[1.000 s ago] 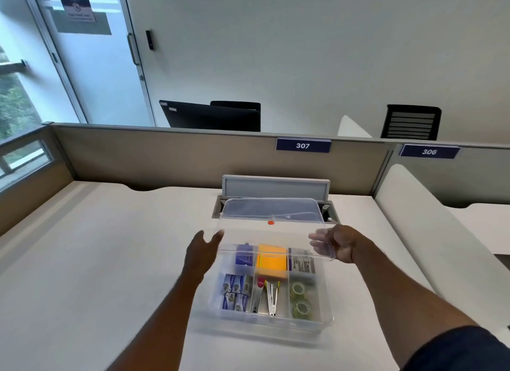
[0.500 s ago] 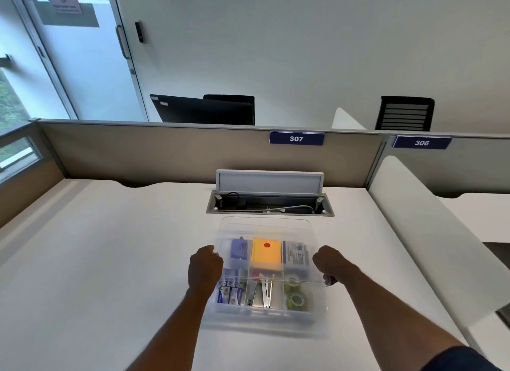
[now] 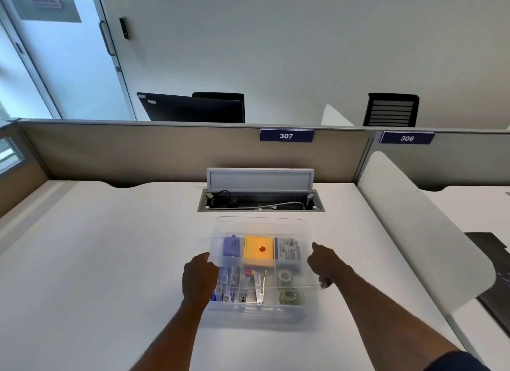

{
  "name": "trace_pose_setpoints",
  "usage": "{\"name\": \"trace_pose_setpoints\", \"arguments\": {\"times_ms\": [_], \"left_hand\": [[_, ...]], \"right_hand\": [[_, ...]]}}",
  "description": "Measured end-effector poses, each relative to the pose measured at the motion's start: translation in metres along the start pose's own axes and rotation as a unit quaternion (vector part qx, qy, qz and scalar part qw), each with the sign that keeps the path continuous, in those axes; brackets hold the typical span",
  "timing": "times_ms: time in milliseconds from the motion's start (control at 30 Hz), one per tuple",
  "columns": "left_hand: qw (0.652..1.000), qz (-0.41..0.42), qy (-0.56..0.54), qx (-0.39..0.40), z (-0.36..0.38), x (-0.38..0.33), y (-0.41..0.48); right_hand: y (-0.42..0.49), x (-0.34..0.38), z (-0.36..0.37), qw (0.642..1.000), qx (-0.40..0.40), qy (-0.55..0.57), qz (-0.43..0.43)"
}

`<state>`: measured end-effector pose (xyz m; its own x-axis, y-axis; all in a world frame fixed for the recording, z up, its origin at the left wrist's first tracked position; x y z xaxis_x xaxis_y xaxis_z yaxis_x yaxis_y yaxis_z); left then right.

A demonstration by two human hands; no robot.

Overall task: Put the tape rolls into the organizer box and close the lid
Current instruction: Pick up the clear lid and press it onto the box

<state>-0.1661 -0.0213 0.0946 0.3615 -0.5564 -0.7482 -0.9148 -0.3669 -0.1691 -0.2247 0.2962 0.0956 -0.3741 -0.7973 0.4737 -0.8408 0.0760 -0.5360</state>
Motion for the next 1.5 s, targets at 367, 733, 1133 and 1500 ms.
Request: {"name": "trace_pose_setpoints", "arguments": {"times_ms": [367,733,1133,1500], "left_hand": [[0.999,-0.047,-0.018,-0.001,-0.001,0.013,-0.005],[0.998,-0.055,-0.02,-0.033,-0.002,0.022,-0.007],[0.994,-0.072,-0.074,-0.042,0.004,0.031,-0.012],[0.995,-0.062,-0.067,-0.045,0.011,0.036,-0.009]], "right_hand": [[-0.012,0.003,0.009,0.998,0.014,-0.061,-0.007],[-0.013,-0.009,0.025,0.998,0.007,-0.058,0.001],[-0.024,-0.008,0.031,0.994,0.017,-0.111,0.018],[-0.032,-0.015,0.034,0.993,0.039,-0.106,0.021]]}}
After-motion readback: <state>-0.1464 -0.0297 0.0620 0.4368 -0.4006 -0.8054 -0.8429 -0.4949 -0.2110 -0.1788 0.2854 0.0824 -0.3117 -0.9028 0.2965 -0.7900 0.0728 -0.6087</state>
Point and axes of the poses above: each hand's wrist, its own y-axis towards the middle knuckle, its own z-axis out of the palm, x = y × z, the point moved 5 cm from there along y, towards the middle knuckle, and after that the axes turned 7 degrees about x, right-handed, at the moved point
